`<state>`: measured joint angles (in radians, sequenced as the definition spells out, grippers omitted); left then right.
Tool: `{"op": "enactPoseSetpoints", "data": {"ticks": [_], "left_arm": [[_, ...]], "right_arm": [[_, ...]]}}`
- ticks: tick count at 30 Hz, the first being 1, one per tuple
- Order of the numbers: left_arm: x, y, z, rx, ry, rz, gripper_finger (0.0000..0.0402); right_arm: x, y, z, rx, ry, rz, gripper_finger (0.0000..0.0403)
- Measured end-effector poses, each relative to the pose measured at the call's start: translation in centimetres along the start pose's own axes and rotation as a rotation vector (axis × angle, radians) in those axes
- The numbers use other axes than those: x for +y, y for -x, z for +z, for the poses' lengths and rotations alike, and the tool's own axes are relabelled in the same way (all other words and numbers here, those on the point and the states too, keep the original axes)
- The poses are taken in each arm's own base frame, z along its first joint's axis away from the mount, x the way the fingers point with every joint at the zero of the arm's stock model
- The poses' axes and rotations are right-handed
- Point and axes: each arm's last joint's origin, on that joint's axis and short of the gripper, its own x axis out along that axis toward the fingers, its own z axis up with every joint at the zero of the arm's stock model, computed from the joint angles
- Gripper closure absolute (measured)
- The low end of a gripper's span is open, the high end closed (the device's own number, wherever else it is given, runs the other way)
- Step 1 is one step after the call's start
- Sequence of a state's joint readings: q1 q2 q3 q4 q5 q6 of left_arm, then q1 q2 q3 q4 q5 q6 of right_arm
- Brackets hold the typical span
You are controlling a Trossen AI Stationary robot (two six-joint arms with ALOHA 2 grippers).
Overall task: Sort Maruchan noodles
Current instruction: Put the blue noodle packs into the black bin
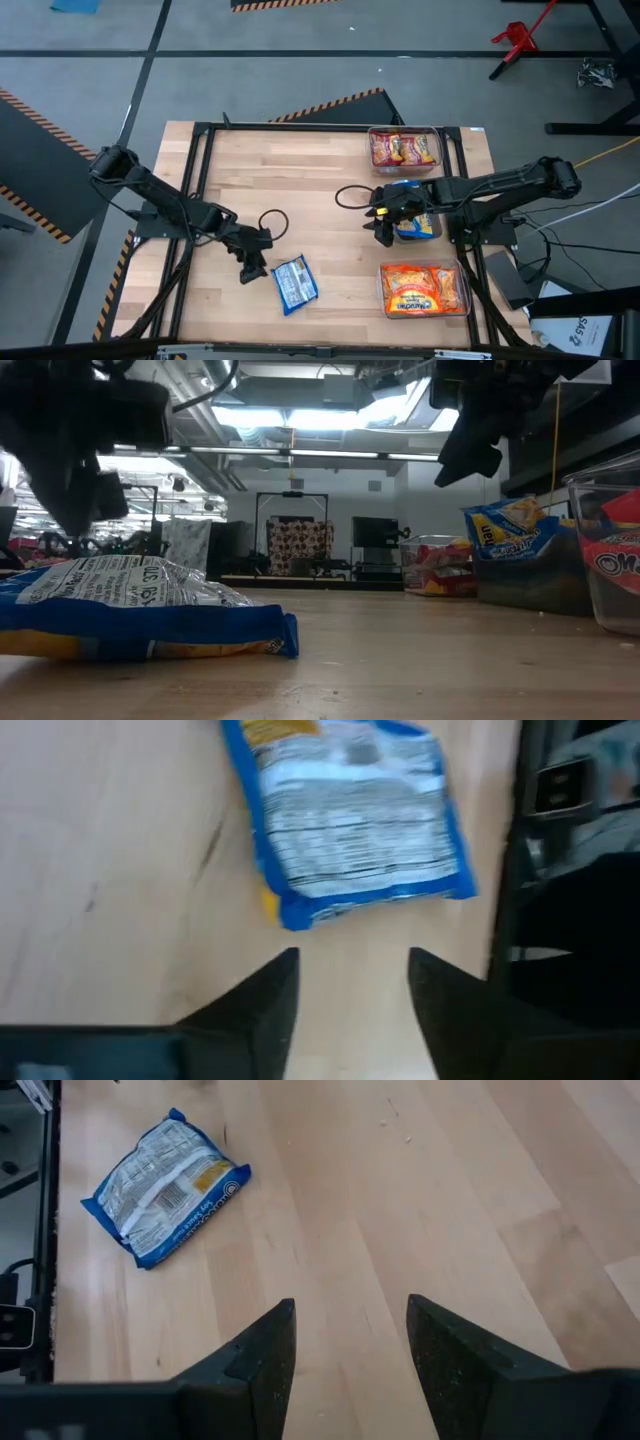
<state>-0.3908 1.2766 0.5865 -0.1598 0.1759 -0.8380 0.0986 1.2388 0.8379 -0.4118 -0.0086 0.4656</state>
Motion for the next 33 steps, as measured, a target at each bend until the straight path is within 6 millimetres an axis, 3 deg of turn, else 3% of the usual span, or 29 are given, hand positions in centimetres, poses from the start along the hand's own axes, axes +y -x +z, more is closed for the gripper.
{"op": "enactPoseSetpoints", "data": {"ticks": [7, 22, 26, 33], "left_arm": [[0.5, -2.4, 0.3, -0.008, 0.035, 0.020, 0.0157], [1.8, -6.5, 0.3, -0.030, 0.017, 0.087, 0.0158], [2.0, -6.6, 0.4, -0.007, 0.049, 0.059, 0.0197], [2.0, -6.7, 0.6, -0.012, 0.078, 0.034, 0.0340]], "right_arm": [[0.0, 0.0, 0.0, -0.008, -0.001, -0.016, 0.0226], [-0.1, 0.0, 0.0, -0.018, -0.003, -0.038, 0.0226], [-0.1, 0.0, 0.0, -0.018, -0.004, -0.038, 0.0226], [-0.1, 0.0, 0.0, -0.019, -0.028, -0.038, 0.0226]]}}
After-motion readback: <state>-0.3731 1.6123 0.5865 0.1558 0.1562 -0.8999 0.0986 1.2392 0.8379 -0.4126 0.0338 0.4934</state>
